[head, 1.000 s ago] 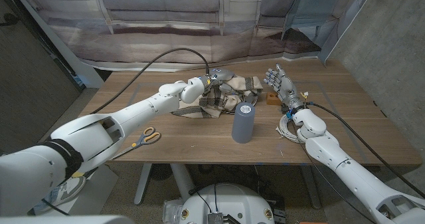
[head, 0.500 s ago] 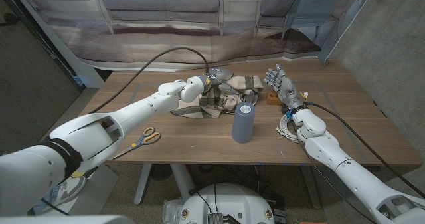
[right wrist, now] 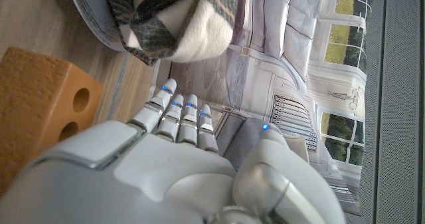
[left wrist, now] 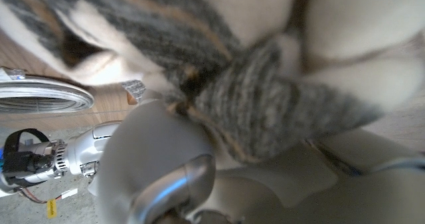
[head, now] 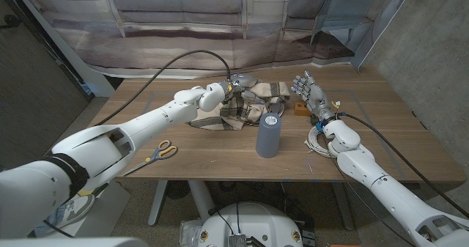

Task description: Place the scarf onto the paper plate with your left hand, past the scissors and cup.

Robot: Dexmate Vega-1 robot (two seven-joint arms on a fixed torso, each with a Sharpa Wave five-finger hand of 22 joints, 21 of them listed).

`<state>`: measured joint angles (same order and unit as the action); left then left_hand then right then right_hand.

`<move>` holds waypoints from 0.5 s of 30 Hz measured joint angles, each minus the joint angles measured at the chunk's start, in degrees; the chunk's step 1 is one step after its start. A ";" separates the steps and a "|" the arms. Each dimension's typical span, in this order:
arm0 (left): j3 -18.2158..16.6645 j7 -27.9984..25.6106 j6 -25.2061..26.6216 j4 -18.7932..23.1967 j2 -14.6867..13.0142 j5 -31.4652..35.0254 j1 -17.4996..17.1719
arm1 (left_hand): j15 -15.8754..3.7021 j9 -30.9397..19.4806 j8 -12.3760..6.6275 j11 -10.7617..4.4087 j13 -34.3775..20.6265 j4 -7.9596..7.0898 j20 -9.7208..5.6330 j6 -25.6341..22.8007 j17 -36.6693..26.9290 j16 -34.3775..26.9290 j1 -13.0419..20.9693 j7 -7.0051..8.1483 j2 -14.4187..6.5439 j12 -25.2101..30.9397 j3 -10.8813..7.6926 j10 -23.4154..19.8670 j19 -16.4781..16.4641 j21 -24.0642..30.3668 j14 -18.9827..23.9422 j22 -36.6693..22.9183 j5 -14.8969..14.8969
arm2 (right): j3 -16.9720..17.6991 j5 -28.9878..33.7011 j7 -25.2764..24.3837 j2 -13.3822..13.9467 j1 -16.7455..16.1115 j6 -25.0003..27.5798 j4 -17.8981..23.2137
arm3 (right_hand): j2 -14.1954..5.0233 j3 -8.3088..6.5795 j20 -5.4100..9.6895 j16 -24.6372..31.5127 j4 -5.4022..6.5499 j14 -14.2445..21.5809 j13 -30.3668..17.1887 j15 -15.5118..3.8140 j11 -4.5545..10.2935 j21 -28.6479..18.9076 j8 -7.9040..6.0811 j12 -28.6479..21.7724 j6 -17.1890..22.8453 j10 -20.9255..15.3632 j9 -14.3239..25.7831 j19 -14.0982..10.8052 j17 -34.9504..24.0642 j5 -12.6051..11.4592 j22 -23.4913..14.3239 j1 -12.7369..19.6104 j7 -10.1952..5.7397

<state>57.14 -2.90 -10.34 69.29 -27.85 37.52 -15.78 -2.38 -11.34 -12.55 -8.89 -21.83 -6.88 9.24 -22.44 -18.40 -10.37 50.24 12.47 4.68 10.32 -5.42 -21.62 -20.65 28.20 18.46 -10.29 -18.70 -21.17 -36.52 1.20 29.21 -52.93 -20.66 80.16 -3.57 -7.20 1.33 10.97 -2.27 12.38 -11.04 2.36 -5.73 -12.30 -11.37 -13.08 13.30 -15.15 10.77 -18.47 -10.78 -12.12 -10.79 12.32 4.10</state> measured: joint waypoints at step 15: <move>-0.11 0.18 0.16 -0.06 0.32 0.13 -0.12 | 0.03 0.01 1.98 1.02 2.90 -0.36 1.72 7.09 2.74 0.00 -1.50 -0.07 -0.16 0.00 1.53 6.45 4.97 -4.07 -6.56 0.00 -1.92 | 0.17 -0.35 0.34 0.23 -0.01 -0.05 -0.08 | 0.00 0.00 0.00 0.00 0.00 0.32 0.00 0.32 0.00 0.00 0.00 0.00 0.00 0.00 0.00 0.00 0.00 0.00 0.00 0.00 0.00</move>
<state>57.03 -2.72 -10.18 69.22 -27.53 37.65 -15.90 -2.35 -11.34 -10.57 -7.87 -18.93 -7.24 10.95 -15.35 -15.67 -10.38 48.74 12.40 4.53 10.33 -3.89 -15.17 -15.68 24.13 11.90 -10.28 -20.62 -21.00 -36.87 1.54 29.44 -52.93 -20.71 80.08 -3.57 -7.20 1.33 10.97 -2.27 12.70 -11.04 2.68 -5.73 -12.30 -11.37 -13.08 13.30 -15.15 10.77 -18.47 -10.78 -12.12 -10.79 12.32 4.10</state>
